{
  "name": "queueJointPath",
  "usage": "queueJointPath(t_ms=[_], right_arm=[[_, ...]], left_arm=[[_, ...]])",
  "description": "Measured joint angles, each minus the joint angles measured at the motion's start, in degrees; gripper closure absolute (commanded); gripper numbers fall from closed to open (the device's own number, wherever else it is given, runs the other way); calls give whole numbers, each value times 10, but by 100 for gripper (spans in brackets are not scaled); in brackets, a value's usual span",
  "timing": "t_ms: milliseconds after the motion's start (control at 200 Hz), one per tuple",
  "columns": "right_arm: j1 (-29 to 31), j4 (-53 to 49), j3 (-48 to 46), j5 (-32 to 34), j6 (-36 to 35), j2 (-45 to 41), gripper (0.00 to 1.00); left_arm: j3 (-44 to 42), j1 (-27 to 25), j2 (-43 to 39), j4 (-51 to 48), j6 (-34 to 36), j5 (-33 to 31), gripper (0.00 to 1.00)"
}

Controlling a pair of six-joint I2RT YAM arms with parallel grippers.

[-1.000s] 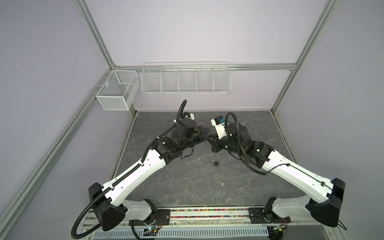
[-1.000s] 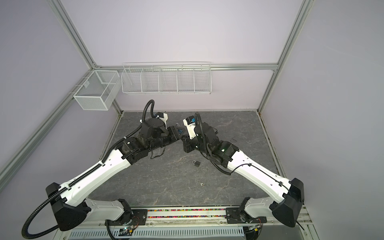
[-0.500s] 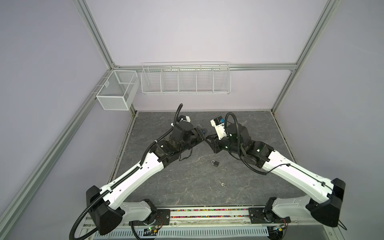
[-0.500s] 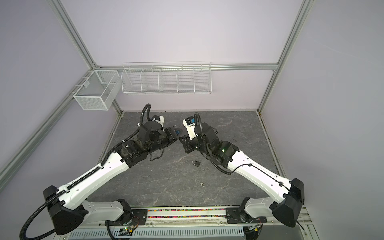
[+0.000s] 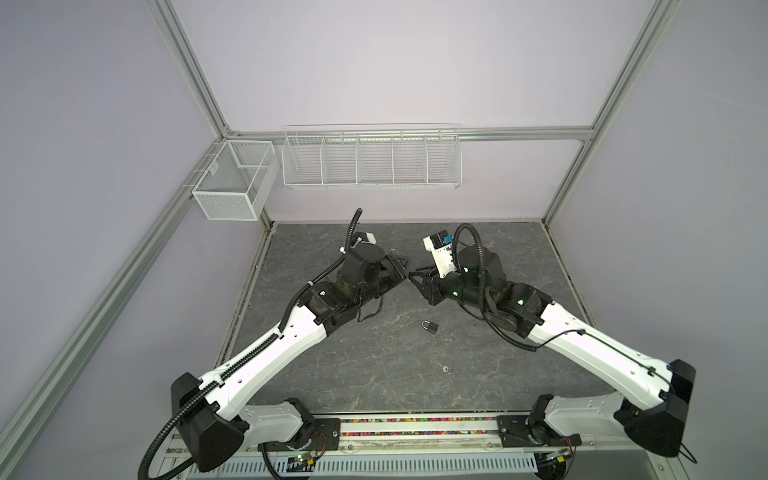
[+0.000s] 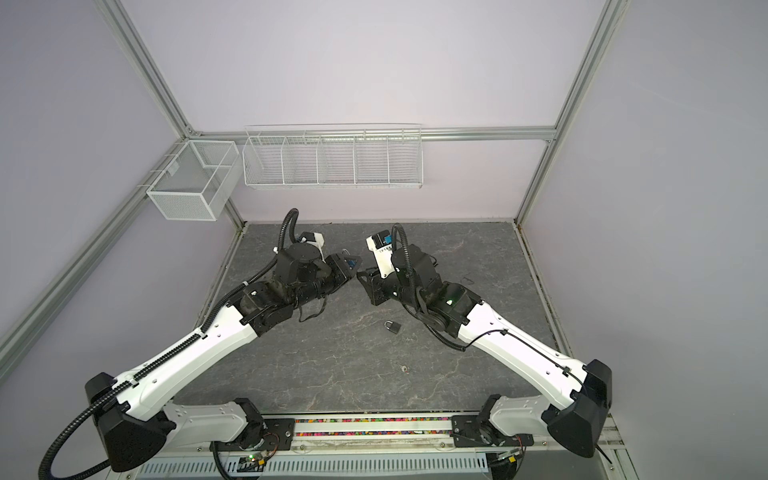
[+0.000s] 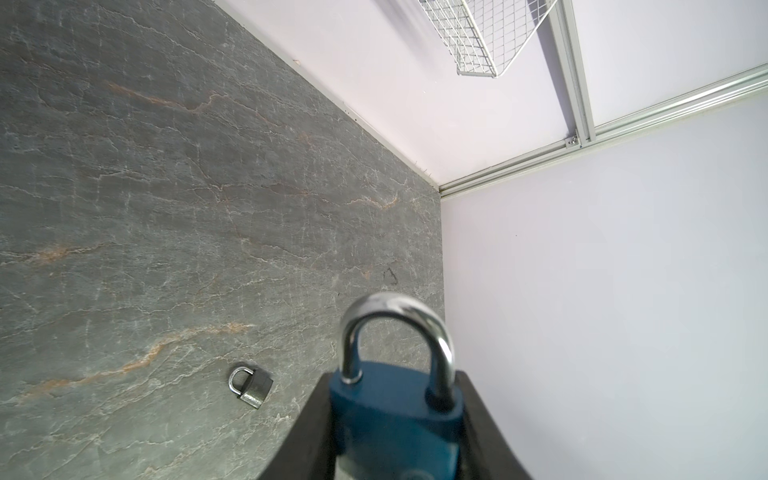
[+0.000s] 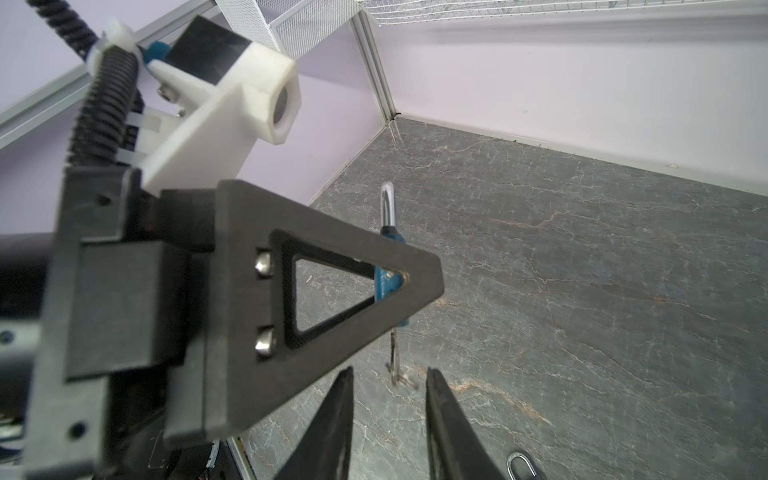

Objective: Unlock with the key
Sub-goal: 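Hold the key in the keyhole with the right gripper while the left grips the padlock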

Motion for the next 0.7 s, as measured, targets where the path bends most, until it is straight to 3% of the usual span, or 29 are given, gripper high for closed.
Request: queueJointPath(t_ms=[455,705], right_arm=[[0,21,-5,-6,0,13,75],[-2,29,-5,-7,-2,21,87]], left_arm=[[-3,0,-7,17,-26,3,82],[-9,0,-13,24,-34,5,81]])
